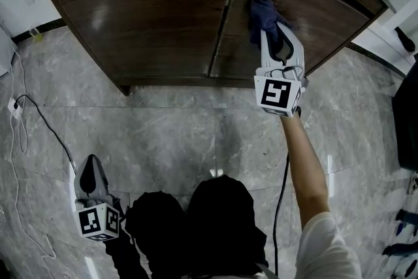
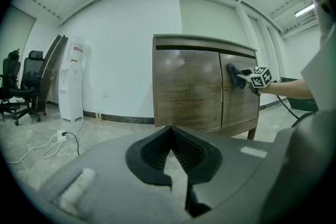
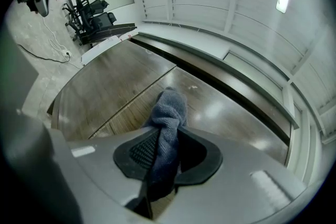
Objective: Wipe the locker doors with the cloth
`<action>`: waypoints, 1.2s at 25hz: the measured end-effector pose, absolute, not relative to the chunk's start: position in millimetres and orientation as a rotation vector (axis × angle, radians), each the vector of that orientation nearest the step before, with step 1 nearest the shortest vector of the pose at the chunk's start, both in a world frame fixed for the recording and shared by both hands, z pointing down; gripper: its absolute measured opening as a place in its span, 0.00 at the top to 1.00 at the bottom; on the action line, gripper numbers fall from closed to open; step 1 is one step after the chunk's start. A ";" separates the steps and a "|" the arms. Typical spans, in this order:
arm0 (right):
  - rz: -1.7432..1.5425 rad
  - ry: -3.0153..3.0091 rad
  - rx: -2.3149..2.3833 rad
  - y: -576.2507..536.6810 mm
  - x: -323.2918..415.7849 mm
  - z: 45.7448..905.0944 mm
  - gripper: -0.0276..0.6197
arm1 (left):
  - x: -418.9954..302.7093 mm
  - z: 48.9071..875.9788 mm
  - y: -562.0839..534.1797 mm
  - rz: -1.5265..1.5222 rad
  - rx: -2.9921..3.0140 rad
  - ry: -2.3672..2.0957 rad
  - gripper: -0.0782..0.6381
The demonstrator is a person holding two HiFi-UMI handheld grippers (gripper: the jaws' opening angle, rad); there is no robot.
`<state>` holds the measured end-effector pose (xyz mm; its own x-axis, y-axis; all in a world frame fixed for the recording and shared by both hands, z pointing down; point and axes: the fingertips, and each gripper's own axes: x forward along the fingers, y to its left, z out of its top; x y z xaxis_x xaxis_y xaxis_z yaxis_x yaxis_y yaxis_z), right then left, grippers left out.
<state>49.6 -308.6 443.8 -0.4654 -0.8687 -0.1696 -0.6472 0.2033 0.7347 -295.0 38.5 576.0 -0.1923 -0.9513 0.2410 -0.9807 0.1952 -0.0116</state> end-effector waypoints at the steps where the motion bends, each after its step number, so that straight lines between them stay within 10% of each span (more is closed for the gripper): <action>1: -1.106 -2.202 1.442 -309.4 53.1 448.0 0.84 | -294.5 575.8 38.7 0.244 1.868 -2.281 0.89; 30: -0.779 -2.242 1.359 -306.0 45.1 585.2 0.83 | -280.3 582.4 27.9 0.261 1.920 -2.245 0.89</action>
